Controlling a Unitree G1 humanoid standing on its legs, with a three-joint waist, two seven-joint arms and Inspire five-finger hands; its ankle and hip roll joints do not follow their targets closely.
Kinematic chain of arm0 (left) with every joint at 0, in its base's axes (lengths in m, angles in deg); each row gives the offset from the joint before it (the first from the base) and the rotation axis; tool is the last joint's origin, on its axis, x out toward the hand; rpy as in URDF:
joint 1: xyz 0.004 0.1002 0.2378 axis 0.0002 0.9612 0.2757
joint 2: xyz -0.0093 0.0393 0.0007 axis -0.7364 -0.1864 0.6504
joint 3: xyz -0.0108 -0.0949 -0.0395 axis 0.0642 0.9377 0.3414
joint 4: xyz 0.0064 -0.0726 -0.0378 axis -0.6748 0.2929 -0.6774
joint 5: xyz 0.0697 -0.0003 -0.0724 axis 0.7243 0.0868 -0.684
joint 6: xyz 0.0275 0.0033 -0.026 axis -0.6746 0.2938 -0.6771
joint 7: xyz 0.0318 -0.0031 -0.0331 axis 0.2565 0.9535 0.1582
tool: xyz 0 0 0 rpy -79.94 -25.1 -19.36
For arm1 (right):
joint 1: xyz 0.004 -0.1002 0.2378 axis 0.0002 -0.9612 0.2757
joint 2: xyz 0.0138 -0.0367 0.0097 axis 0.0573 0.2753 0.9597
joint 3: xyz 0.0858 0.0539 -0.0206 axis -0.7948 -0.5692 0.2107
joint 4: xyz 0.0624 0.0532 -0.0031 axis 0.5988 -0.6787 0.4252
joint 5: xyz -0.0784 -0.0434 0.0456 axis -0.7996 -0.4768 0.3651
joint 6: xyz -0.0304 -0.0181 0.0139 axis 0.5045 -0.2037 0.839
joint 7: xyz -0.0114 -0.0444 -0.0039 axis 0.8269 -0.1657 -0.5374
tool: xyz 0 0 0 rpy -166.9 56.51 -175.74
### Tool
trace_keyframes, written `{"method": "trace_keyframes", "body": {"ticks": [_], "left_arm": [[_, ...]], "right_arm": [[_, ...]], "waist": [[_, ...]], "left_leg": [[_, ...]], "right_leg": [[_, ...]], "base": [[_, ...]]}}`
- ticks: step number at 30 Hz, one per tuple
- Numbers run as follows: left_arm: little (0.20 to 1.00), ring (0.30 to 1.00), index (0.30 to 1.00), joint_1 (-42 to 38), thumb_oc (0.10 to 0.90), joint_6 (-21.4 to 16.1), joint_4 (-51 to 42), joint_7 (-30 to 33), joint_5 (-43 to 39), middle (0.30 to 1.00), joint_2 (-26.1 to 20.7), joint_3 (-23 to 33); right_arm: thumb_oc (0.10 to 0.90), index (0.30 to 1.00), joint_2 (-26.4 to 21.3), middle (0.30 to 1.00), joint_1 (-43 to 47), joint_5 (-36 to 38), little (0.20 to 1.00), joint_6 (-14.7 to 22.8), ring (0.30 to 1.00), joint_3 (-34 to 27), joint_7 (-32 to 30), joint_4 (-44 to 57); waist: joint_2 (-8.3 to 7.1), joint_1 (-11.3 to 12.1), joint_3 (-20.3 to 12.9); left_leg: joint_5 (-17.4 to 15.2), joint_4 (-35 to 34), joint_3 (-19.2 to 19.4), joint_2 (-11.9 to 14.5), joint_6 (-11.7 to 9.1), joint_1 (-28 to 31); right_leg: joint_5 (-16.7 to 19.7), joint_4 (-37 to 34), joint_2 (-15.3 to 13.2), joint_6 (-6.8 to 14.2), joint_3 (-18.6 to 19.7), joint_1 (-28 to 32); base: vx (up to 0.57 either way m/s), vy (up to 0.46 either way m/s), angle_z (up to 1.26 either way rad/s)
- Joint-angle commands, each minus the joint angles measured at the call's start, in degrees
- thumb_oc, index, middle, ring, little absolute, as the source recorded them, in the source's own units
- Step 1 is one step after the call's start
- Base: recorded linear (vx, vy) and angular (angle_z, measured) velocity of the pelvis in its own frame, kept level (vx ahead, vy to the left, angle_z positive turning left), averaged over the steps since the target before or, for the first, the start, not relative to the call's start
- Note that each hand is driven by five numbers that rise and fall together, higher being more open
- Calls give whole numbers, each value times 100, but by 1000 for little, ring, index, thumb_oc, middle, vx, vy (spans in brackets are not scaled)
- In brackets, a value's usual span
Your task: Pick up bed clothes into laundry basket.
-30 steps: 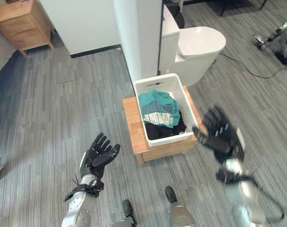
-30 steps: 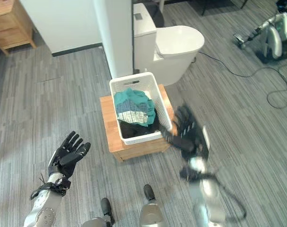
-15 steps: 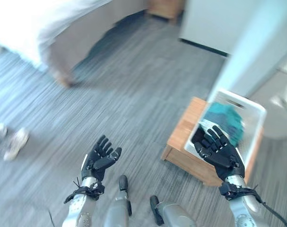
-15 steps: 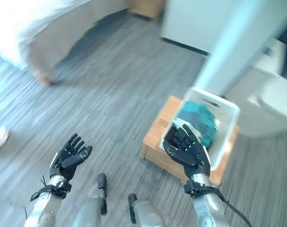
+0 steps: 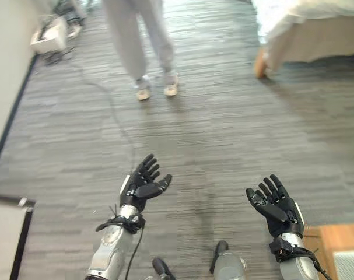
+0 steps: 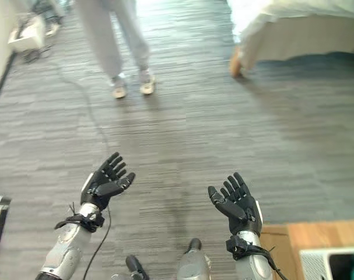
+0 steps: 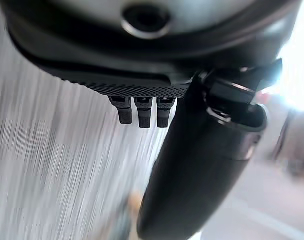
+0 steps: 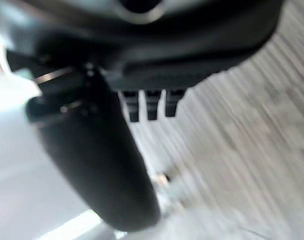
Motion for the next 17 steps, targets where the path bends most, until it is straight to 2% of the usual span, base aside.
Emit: {"method": "trace_keyframes", "body": {"ticks": [1,2,3,4,6,8,9,12,17], "left_arm": [[900,900,900,173,800,-689,-554,-51,274,900,-655,266],[900,900,900,150,800,-731,-468,37,260,900,-637,303],[900,900,900,163,800,-738,-549,49,299,900,-606,320],[900,900,900,110,800,-725,-488,124,364,900,-535,342],[900,900,900,178,800,-831,-610,389,498,900,-403,435],[900,900,900,290,800,-807,-556,411,156,900,-98,407],[900,900,900,369,800,-765,-492,380,-67,900,3,363],[900,900,900,490,800,-667,-527,351,283,900,-88,396],[900,900,900,531,800,-698,-551,410,207,900,-16,519]], "right_arm": [[800,900,214,900,592,120,900,370,900,-69,52,91],[800,900,178,900,563,-113,900,395,900,-101,86,49],[800,900,100,900,524,-405,900,363,900,-131,-51,114],[800,900,58,900,545,-491,900,394,900,-163,-93,164],[800,900,58,900,714,-496,900,469,900,-125,-224,127],[800,900,185,900,726,-233,900,479,900,-178,-179,77],[800,900,147,900,678,-350,900,473,900,-189,-201,124],[800,900,90,900,588,-600,900,436,900,-254,-226,150],[800,900,105,900,382,-696,900,412,900,-397,-218,131]], "waist": [[-689,224,-286],[-698,336,-287],[-722,385,-284],[-732,461,-339],[-809,579,-390],[-887,651,-485],[-920,682,-515],[-970,702,-651],[-1041,659,-737]], "left_leg": [[-249,-353,186,-457,-342,372],[-224,-353,59,-490,-337,335],[-236,-353,-34,-550,-331,359],[-204,-353,-85,-545,-318,342],[-269,-353,-18,-546,-301,389],[-306,-353,41,-569,-282,434],[-352,-353,52,-567,-263,509],[-359,-353,162,-514,-273,583],[-404,-353,212,-455,-291,702]], "right_leg": [[811,-629,-254,190,466,-127],[753,-812,-303,104,312,-4],[753,-872,-443,161,237,45],[748,-913,-429,93,210,116],[902,-1316,-447,128,-8,239],[1041,-1722,-421,121,134,424],[1061,-1888,-422,118,81,545],[1115,-2054,-405,123,110,708],[1074,-2131,-371,105,184,824]], "base": [[2,0,156],[-20,-7,112],[-20,-60,115],[13,-47,95],[64,-54,38],[65,-21,-2],[69,-5,-4],[68,13,-1],[39,12,-10]]}}
